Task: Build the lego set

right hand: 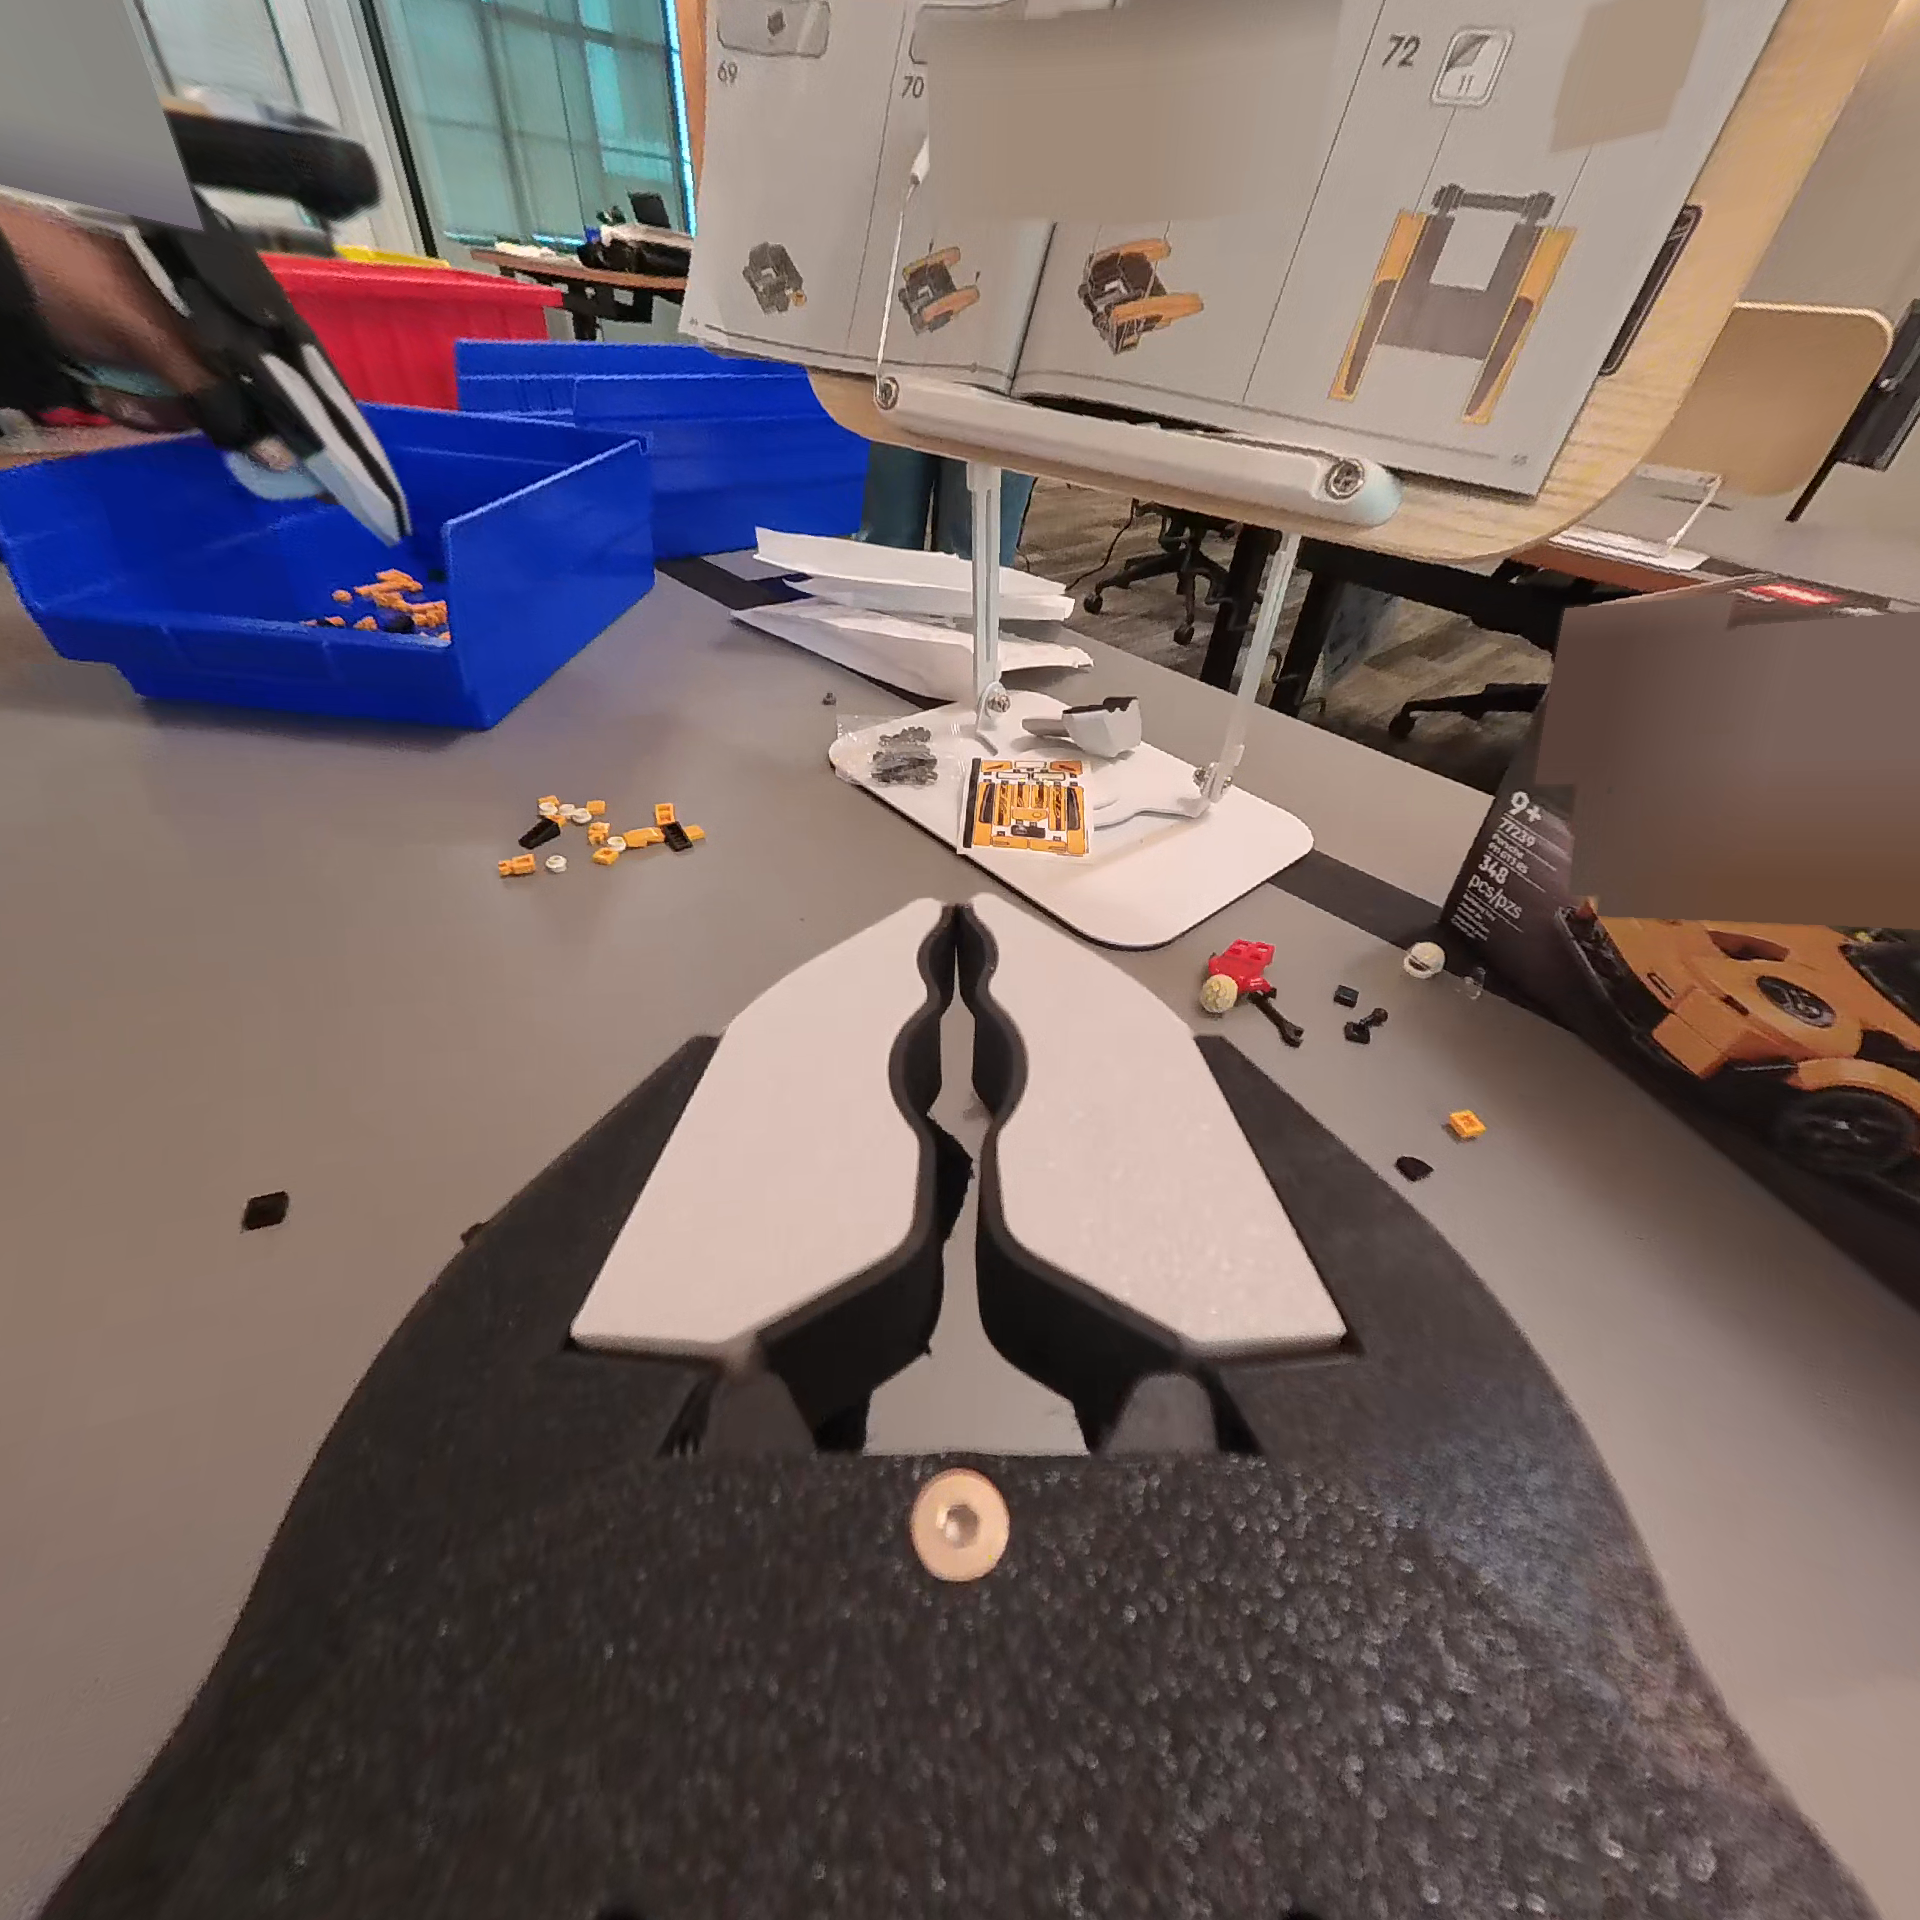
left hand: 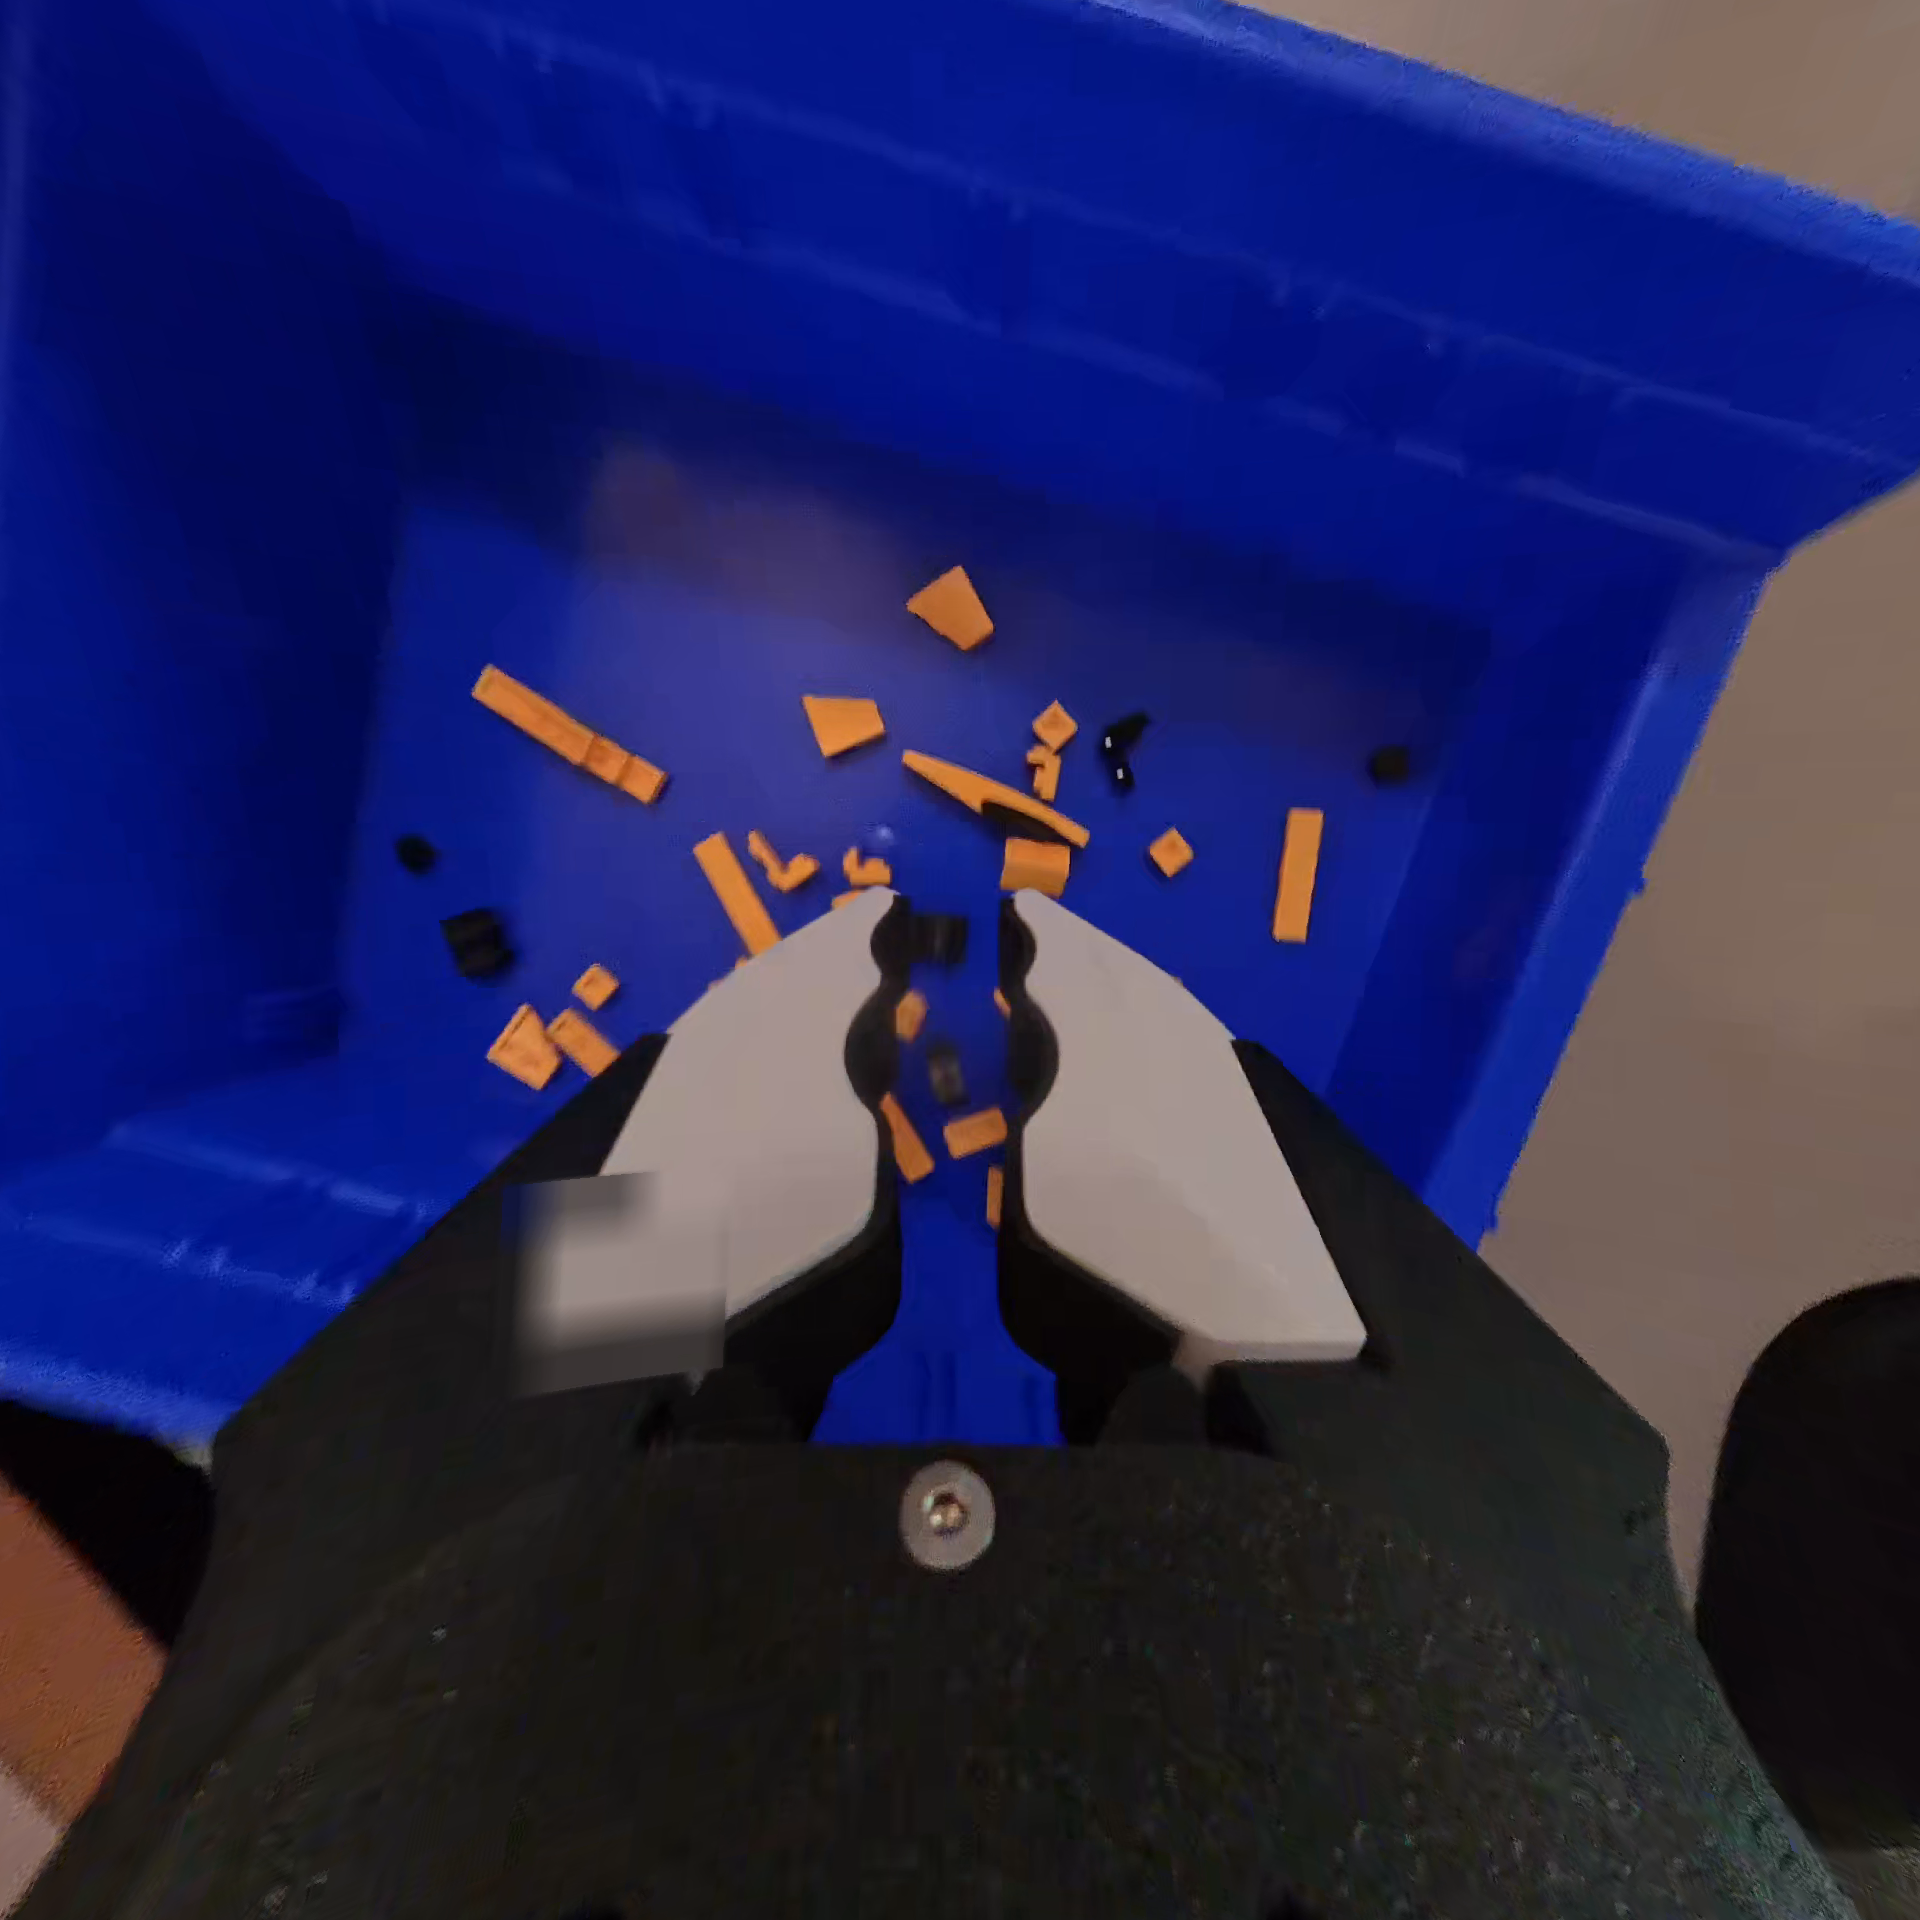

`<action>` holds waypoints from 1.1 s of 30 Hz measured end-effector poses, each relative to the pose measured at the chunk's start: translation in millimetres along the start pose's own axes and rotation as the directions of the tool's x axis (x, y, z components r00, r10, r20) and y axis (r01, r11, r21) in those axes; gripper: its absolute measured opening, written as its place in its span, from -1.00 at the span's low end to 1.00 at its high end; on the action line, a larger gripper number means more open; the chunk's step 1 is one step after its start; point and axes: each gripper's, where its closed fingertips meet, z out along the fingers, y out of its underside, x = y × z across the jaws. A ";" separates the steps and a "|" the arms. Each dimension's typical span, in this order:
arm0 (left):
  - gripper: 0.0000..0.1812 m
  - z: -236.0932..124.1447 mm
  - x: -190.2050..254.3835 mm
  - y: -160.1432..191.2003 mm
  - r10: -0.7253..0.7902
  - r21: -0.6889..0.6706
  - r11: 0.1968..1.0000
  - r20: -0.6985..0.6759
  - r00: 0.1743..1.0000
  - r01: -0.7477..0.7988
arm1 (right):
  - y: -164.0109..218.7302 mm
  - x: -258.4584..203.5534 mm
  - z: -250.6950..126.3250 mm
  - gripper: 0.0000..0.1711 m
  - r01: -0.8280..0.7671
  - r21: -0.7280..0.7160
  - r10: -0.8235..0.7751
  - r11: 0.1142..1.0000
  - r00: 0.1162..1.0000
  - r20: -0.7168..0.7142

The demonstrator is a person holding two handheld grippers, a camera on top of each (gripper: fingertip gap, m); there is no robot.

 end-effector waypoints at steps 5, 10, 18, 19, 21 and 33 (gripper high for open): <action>-0.73 37.9 -7.8 3.5 -0.170 -0.172 0.972 -0.031 0.985 0.163 | 5.2 1.6 -0.1 -1.00 -0.023 -0.015 0.023 1.000 1.000 0.018; -0.75 45.3 -7.1 -2.5 -0.267 -0.210 0.946 -0.071 0.961 0.247 | 9.2 -1.7 0.1 -1.00 -0.033 -0.032 0.034 0.999 0.998 0.050; -0.94 63.2 2.2 -0.9 -0.279 -0.311 0.918 -0.071 0.958 0.245 | 0.9 -4.9 -4.3 -1.00 -0.019 -0.016 0.020 1.000 0.998 0.061; -0.94 61.9 1.9 -0.7 -0.262 -0.313 0.921 -0.059 0.963 0.231 | -0.2 -4.8 -4.8 -1.00 -0.017 -0.014 0.018 1.000 0.998 0.060; -0.94 53.1 4.2 -7.2 -0.216 -0.276 0.942 -0.052 0.975 0.194 | -3.3 -4.9 -6.4 -1.00 -0.014 -0.006 0.014 1.000 0.998 0.060; -0.95 -32.0 303.0 -90.2 0.196 0.203 0.976 -0.660 0.725 -0.080 | -16.6 -10.3 -11.7 -1.00 0.023 0.019 -0.024 1.000 0.998 0.056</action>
